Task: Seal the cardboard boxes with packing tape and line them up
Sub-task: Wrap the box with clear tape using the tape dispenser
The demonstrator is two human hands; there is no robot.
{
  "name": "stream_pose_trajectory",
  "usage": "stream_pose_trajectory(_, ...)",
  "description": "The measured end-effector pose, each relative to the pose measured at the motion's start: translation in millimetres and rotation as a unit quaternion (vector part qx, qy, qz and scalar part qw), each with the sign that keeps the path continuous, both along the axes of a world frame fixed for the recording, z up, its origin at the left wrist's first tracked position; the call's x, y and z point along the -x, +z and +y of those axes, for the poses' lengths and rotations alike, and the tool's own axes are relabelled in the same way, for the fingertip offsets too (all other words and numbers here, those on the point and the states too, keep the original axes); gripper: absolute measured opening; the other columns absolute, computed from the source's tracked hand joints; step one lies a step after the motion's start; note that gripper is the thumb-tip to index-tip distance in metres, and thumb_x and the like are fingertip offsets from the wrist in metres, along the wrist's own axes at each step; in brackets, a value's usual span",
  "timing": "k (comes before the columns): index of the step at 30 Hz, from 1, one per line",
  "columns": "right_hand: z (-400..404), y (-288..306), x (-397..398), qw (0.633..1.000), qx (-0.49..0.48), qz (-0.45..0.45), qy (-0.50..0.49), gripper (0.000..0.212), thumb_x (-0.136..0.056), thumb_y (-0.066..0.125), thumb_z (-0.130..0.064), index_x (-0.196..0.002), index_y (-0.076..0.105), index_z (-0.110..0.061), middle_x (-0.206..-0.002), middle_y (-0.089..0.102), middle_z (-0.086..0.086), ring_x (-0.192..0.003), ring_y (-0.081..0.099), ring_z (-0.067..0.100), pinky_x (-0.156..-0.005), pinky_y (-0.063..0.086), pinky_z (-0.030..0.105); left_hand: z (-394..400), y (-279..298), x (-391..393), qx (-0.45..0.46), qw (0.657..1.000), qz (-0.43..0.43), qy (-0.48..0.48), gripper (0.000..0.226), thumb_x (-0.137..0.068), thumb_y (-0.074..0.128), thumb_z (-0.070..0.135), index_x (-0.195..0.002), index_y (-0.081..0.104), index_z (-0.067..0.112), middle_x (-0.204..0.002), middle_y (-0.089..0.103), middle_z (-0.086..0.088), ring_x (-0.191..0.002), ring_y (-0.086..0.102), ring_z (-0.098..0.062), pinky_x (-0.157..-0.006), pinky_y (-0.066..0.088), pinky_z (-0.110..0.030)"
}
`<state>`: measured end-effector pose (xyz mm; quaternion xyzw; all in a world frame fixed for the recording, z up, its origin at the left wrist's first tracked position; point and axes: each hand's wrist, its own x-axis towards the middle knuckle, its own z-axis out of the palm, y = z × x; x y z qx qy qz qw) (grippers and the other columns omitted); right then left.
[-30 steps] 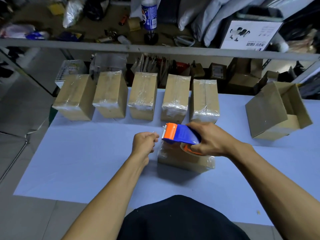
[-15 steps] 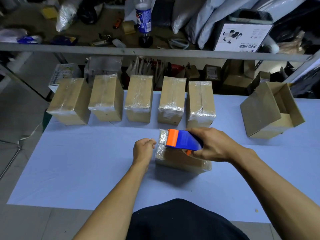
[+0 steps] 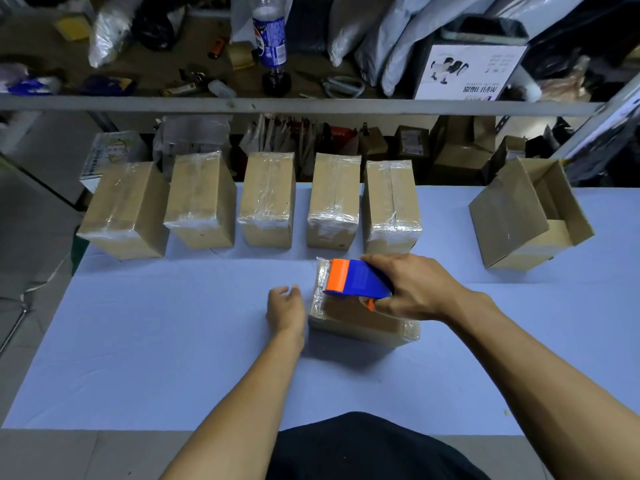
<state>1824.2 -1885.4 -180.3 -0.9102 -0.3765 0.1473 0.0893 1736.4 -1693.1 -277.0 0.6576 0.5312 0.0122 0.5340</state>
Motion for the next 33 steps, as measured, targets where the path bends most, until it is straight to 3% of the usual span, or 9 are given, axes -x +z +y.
stream_pose_trajectory(3, 0, -1, 0, 1.000, 0.002, -0.005, -0.005, 0.063, -0.079, 0.061, -0.055, -0.135, 0.040, -0.037, -0.115, 0.064, -0.006, -0.097, 0.060, 0.025, -0.074, 0.052, 0.035, 0, 21, 11, -0.154, 0.972, -0.118, -0.133, 0.035, -0.100, 0.048, 0.014, -0.134, 0.056, 0.010, -0.140, 0.056, -0.007, -0.128, 0.051, -0.023, -0.100, 0.037, -0.024)
stream_pose_trajectory(5, 0, 1, -1, 1.000, 0.008, -0.008, -0.005, 0.067, -0.081, 0.062, -0.054, -0.141, 0.038, -0.035, -0.120, 0.064, -0.004, -0.101, 0.060, 0.025, -0.075, 0.051, 0.034, -3, 25, 20, -0.193, 0.898, -0.157, -0.363, 0.055, -0.098, 0.048, 0.010, -0.152, 0.033, 0.013, -0.158, 0.032, 0.000, -0.146, 0.027, -0.014, -0.116, 0.022, -0.023)
stream_pose_trajectory(7, -1, 1, 0, 1.000, 0.011, -0.004, -0.005, 0.071, -0.082, 0.062, -0.053, -0.144, 0.036, -0.032, -0.124, 0.063, -0.003, -0.104, 0.060, 0.026, -0.076, 0.051, 0.034, -2, 15, 30, -0.205, 0.813, -0.134, -0.528, 0.079, -0.097, 0.053, 0.027, -0.158, 0.003, 0.021, -0.165, -0.004, 0.007, -0.151, -0.004, -0.007, -0.123, 0.003, -0.029)
stream_pose_trajectory(9, 1, 1, -1, 1.000, 0.014, -0.002, 0.000, 0.072, -0.083, 0.062, -0.052, -0.146, 0.035, -0.030, -0.126, 0.062, -0.001, -0.106, 0.059, 0.027, -0.077, 0.050, 0.034, 0, 6, 30, -0.256, 0.765, -0.109, -0.580, 0.093, -0.093, 0.054, 0.051, -0.157, -0.009, 0.027, -0.163, -0.020, 0.009, -0.148, -0.020, -0.005, -0.119, -0.008, -0.032)
stream_pose_trajectory(11, 2, 1, -4, 1.000, 0.022, 0.003, 0.008, 0.074, -0.084, 0.061, -0.050, -0.148, 0.034, -0.028, -0.126, 0.063, 0.002, -0.107, 0.059, 0.028, -0.075, 0.048, 0.033, -1, 1, 30, -0.291, 0.758, -0.092, -0.576, 0.096, -0.091, 0.054, 0.058, -0.157, -0.009, 0.026, -0.163, -0.021, 0.008, -0.148, -0.021, -0.007, -0.119, -0.007, -0.035)
stream_pose_trajectory(18, -24, 4, 5, 0.999, -0.017, 0.030, 0.004, 0.082, -0.084, 0.062, -0.050, -0.154, 0.025, -0.028, -0.117, 0.062, 0.005, -0.101, 0.058, 0.030, -0.078, 0.050, 0.036, -8, -1, 28, -0.297, 0.776, -0.066, -0.553, 0.092, -0.095, 0.060, 0.036, -0.157, -0.007, 0.021, -0.164, -0.011, 0.011, -0.151, -0.007, -0.010, -0.122, 0.003, -0.043)
stream_pose_trajectory(22, -64, 6, 0, 0.999, -0.041, 0.008, -0.015, 0.068, -0.082, 0.060, -0.053, -0.144, 0.037, -0.035, -0.110, 0.067, -0.003, -0.098, 0.060, 0.028, -0.076, 0.049, 0.035, -9, 2, 24, -0.345, 0.744, -0.028, -0.571, 0.088, -0.094, 0.056, 0.046, -0.158, 0.000, 0.019, -0.163, -0.012, 0.008, -0.152, -0.007, -0.014, -0.121, 0.005, -0.048)
stream_pose_trajectory(25, -110, 1, 0, 1.000, -0.012, 0.013, -0.022, 0.064, -0.078, 0.064, -0.050, -0.137, 0.042, -0.039, -0.107, 0.066, -0.007, -0.099, 0.060, 0.024, -0.074, 0.048, 0.033, -9, 4, 24, -0.345, 0.751, -0.017, -0.563, 0.088, -0.093, 0.054, 0.050, -0.158, 0.001, 0.020, -0.162, -0.013, 0.011, -0.152, -0.005, -0.014, -0.121, 0.007, -0.047)
stream_pose_trajectory(33, -154, -38, 23, 0.987, -0.123, 0.070, -0.073, 0.060, -0.078, 0.069, -0.052, -0.131, 0.043, -0.044, -0.112, 0.065, -0.015, -0.092, 0.060, 0.014, -0.077, 0.054, 0.036, -17, 8, 24, -0.403, 0.704, 0.021, -0.584, 0.092, -0.091, 0.041, 0.063, -0.157, -0.001, 0.015, -0.162, -0.012, 0.002, -0.150, -0.012, -0.018, -0.120, 0.005, -0.053)
